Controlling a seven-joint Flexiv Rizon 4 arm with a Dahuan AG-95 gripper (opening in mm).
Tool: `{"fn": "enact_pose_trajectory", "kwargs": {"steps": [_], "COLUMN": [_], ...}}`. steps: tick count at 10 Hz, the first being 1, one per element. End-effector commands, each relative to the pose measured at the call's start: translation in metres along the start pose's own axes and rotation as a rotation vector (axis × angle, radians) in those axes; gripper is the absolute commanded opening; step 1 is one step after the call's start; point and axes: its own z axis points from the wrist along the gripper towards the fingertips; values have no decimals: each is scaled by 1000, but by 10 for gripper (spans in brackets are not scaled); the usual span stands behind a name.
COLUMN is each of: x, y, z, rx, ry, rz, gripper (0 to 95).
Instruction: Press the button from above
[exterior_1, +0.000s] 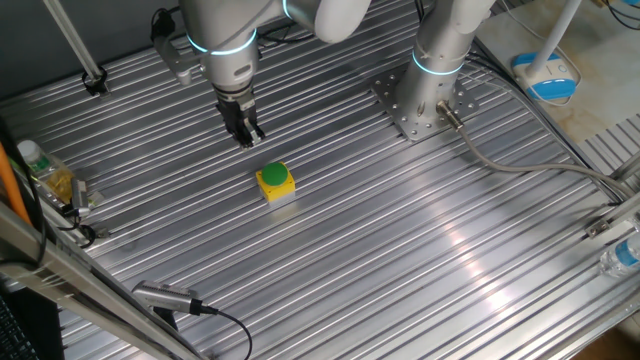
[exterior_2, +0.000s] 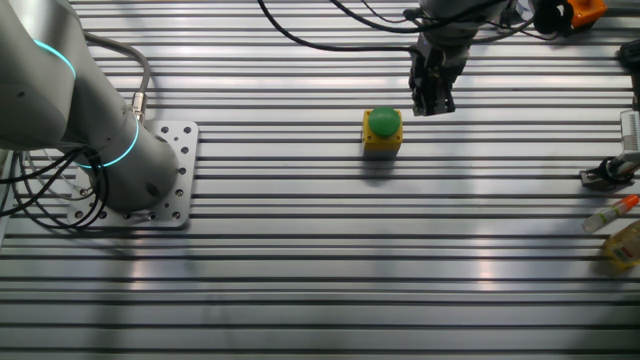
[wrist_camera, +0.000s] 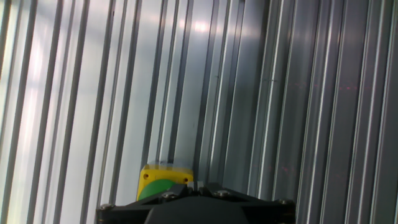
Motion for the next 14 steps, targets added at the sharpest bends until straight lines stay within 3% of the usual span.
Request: {"fn": "enact_pose_trajectory", "kwargs": {"steps": [1,9,14], "x": [0,0,0], "y": [0,0,0], "z": [0,0,0], "rx": [7,-33,-32], "ry": [25,31,21], "rz": [-4,-189,-280], "gripper": [0,0,0]}}
